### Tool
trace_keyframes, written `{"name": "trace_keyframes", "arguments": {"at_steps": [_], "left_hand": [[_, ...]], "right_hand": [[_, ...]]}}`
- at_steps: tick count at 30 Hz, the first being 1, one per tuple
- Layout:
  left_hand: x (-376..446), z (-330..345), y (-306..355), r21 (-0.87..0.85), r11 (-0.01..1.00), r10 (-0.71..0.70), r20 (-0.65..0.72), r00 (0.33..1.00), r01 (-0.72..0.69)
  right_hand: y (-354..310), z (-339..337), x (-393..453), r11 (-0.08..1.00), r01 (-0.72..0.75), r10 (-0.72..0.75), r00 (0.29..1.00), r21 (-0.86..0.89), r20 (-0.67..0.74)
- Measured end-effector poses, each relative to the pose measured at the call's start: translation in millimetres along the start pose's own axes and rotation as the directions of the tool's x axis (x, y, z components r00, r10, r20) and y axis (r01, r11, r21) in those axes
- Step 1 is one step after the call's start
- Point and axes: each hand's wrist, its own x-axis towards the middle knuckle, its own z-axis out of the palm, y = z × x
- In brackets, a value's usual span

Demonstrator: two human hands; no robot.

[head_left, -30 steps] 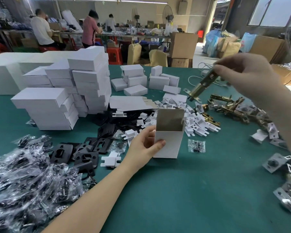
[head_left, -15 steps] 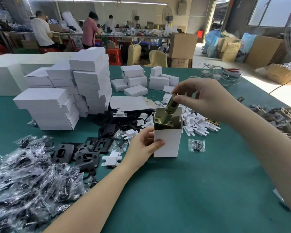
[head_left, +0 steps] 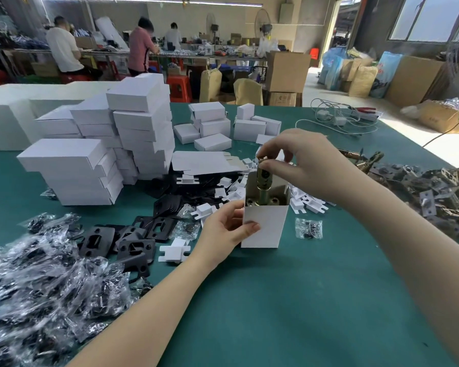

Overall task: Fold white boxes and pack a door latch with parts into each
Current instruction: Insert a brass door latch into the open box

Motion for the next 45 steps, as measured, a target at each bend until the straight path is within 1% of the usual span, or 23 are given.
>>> {"name": "trace_keyframes", "arguments": {"at_steps": [4, 6, 7, 8, 9, 10, 11, 12, 13, 14, 16, 17, 18, 19, 21, 24, 26, 30, 33, 36, 38, 42, 45], "left_hand": [[1, 1, -1, -0.021, 1.000, -0.003, -0.014, 1.000, 0.003], [1, 2, 0, -0.023, 1.000, -0.001, -0.020, 1.000, 0.001], [1, 2, 0, -0.024, 1.000, -0.001, -0.024, 1.000, 0.001], [1, 2, 0, -0.026, 1.000, -0.003, -0.028, 1.000, 0.003], [1, 1, -1, -0.027, 1.000, -0.005, -0.031, 0.999, 0.004], [2, 1, -1, -0.023, 1.000, -0.006, -0.035, 0.999, 0.005], [2, 0, -1, -0.012, 1.000, -0.008, -0.037, 0.999, 0.007], [2, -1, -2, 0.001, 1.000, -0.010, -0.034, 0.999, 0.010], [2, -1, -2, 0.013, 1.000, -0.013, -0.028, 1.000, 0.013], [2, -1, -2, 0.020, 1.000, -0.016, -0.025, 1.000, 0.017], [3, -1, -3, 0.017, 1.000, -0.024, -0.038, 0.999, 0.025], [3, 0, -3, 0.012, 1.000, -0.027, -0.045, 0.999, 0.027], [3, 1, -3, 0.008, 1.000, -0.029, -0.051, 0.998, 0.030], [3, 1, -3, 0.005, 1.000, -0.031, -0.057, 0.998, 0.031], [3, 1, -3, 0.003, 1.000, -0.028, -0.068, 0.997, 0.028], [2, 1, -4, 0.003, 1.000, -0.026, -0.093, 0.995, 0.027], [2, 0, -5, -0.008, 0.999, -0.037, -0.103, 0.994, 0.036], [2, 1, -6, 0.002, 0.999, -0.038, -0.092, 0.995, 0.038], [1, 0, -6, 0.007, 0.999, -0.042, -0.096, 0.995, 0.043], [1, 0, -6, 0.018, 0.999, -0.049, -0.096, 0.994, 0.051], [1, 0, -6, 0.022, 0.998, -0.051, -0.094, 0.994, 0.053], [1, -1, -5, 0.018, 0.998, -0.055, -0.095, 0.994, 0.057], [1, -1, -6, 0.029, 0.998, -0.055, -0.087, 0.995, 0.057]], "right_hand": [[2, 17, -6, 0.994, -0.011, 0.026, 0.989, -0.106, 0.143], [6, 27, -12, 0.991, -0.012, 0.032, 0.989, -0.137, 0.145], [9, 31, -14, 0.993, -0.009, 0.024, 0.991, -0.118, 0.133], [11, 34, -17, 0.998, -0.021, 0.027, 0.994, -0.053, 0.104], [14, 36, -18, 0.997, -0.056, 0.055, 0.998, 0.056, 0.028], [20, 38, -18, 0.980, -0.108, 0.125, 0.988, 0.166, -0.093], [28, 40, -18, 0.957, -0.156, 0.215, 0.947, 0.243, -0.238], [38, 44, -19, 0.934, -0.227, 0.319, 0.877, 0.275, -0.360], [50, 50, -20, 0.903, -0.329, 0.420, 0.812, 0.277, -0.406], [62, 58, -23, 0.860, -0.447, 0.510, 0.780, 0.248, -0.362], [83, 78, -31, 0.771, -0.628, 0.636, 0.762, 0.101, -0.119], [91, 87, -36, 0.748, -0.663, 0.663, 0.748, 0.022, 0.007], [94, 94, -41, 0.742, -0.669, 0.669, 0.736, -0.042, 0.099], [97, 99, -44, 0.747, -0.659, 0.665, 0.736, -0.088, 0.131], [99, 106, -46, 0.747, -0.648, 0.662, 0.745, -0.148, 0.078], [98, 110, -42, 0.716, -0.650, 0.675, 0.737, -0.255, 0.014], [96, 111, -40, 0.714, -0.632, 0.665, 0.747, -0.301, 0.010], [92, 110, -36, 0.744, -0.549, 0.614, 0.787, -0.381, 0.066], [90, 110, -35, 0.725, -0.590, 0.650, 0.757, -0.355, 0.069], [90, 108, -35, 0.687, -0.686, 0.719, 0.689, -0.240, 0.088], [90, 107, -35, 0.664, -0.718, 0.746, 0.656, -0.207, 0.117], [86, 103, -38, 0.660, -0.702, 0.741, 0.667, -0.267, 0.080], [84, 92, -40, 0.671, -0.720, 0.738, 0.670, -0.179, 0.073]]}}
